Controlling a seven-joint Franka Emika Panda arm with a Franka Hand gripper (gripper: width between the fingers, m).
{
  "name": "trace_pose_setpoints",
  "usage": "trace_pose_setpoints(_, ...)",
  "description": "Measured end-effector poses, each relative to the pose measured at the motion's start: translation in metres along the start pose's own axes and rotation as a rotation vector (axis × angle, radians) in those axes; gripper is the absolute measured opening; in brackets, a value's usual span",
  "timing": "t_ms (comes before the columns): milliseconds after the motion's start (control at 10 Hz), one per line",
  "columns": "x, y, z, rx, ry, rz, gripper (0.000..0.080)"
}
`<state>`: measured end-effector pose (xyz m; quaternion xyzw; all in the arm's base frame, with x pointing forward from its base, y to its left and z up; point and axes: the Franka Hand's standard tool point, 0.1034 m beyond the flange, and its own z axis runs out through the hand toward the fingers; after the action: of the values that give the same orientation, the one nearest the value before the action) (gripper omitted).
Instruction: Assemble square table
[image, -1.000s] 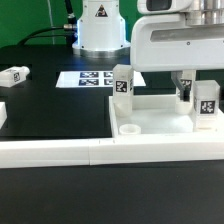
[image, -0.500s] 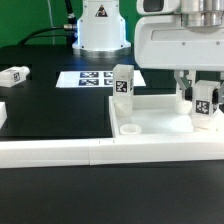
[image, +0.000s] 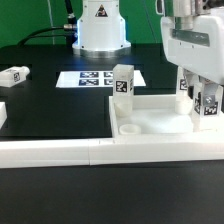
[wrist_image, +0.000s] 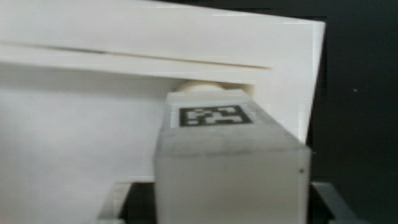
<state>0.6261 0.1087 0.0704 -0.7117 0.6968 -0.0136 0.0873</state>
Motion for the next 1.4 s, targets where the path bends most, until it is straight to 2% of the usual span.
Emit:
trace_pose_setpoints(200, -0.004, 0.001, 0.0, 0.001, 0.005, 0.202, 0.0291)
trace_pose_setpoints(500, -0.003, 0.002, 0.0, -0.002, 0.005, 0.182, 0.0291)
trace_pose_setpoints(600, -0.005, 0.006, 0.002, -0.043, 0.024, 0.021, 0.0474)
trace_pose_setpoints(700, -0.011, 0.002, 0.002, -0.049, 0.053, -0.194, 0.0588)
trace_pose_setpoints(800, -0.016, 0.002, 0.001, -0.05, 0.057, -0.303, 0.0588)
trace_pose_setpoints(900, -0.015, 0.002, 0.002, -0.052, 0.057, -0.354, 0.0637)
trace_pose_setpoints(1200, -0.014, 0.002, 0.002, -0.065, 0.053, -0.622, 0.0649)
trace_pose_setpoints(1300, -0.015, 0.003, 0.0, -0.116, 0.073, -0.794, 0.0649)
trace_pose_setpoints(1400, -0.016, -0.003, -0.003, -0.127, 0.087, -0.976, 0.0649)
